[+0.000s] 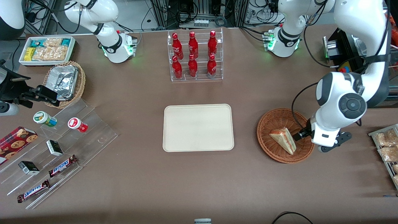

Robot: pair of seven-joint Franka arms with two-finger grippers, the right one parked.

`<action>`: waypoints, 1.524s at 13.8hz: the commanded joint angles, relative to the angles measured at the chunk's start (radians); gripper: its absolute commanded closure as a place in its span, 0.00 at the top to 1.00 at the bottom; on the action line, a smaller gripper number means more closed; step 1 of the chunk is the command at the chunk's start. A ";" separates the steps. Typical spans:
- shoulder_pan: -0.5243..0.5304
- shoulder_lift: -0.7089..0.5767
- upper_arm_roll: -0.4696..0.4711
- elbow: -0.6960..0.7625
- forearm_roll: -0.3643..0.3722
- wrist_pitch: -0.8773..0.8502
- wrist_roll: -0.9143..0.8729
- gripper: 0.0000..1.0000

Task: Place sandwich from basket to tray
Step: 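Move the left gripper over the sandwich in the wicker basket, then lower the left gripper and close it on the wrapped sandwich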

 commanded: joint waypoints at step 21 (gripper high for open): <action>-0.077 0.092 -0.004 -0.116 0.028 0.239 -0.184 0.70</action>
